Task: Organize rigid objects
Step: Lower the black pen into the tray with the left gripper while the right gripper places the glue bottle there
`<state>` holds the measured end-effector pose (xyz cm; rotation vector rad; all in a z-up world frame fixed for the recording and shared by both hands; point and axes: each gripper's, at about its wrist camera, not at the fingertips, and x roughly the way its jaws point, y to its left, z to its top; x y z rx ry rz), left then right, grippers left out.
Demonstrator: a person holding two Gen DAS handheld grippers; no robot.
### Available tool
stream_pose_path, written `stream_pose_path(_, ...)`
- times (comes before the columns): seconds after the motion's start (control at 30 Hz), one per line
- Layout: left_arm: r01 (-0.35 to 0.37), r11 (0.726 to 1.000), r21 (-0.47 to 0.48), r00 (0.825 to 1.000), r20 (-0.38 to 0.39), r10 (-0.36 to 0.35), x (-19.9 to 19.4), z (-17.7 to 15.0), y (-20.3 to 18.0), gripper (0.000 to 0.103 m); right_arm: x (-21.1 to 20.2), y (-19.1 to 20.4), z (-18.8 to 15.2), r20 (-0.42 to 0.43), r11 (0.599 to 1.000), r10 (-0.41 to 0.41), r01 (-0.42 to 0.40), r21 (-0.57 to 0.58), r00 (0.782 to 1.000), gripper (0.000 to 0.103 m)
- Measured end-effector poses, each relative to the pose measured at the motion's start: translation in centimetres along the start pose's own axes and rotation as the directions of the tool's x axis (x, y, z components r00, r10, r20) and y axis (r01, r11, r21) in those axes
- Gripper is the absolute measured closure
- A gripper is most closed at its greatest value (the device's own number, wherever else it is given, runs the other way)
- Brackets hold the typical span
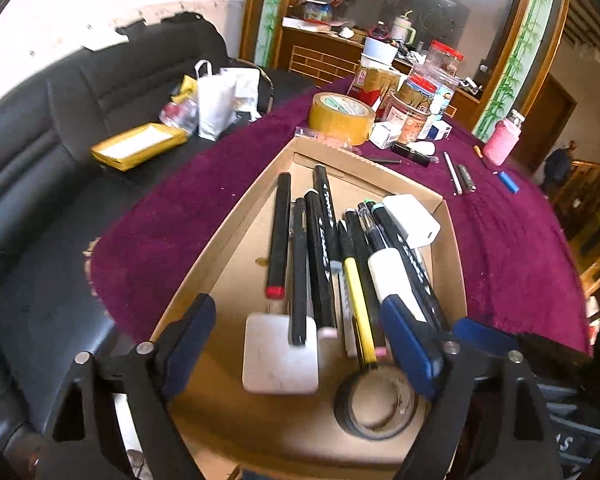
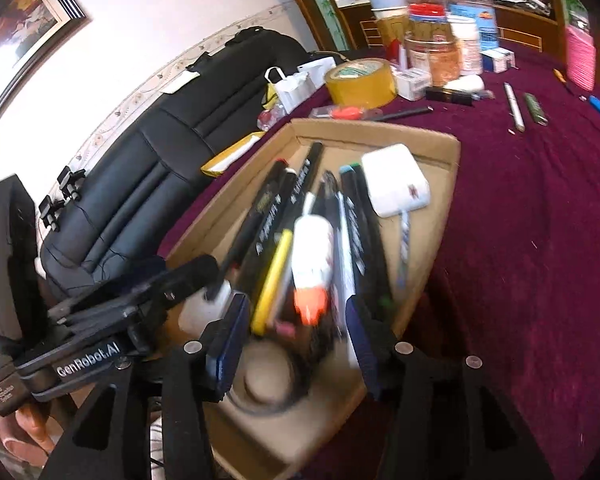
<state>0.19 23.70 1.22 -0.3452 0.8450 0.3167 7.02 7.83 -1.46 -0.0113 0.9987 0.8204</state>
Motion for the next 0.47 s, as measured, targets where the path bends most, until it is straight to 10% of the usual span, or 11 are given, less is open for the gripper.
stream_pose_path(0.47,-0.093,0.993,0.073,0.995,0.031,0.091,-3.1,-2.5,-2.5,0.015,-2.6,0.4,-4.3,0.018,0.998,-0.063,0.063,-0.001,0.998,0.046)
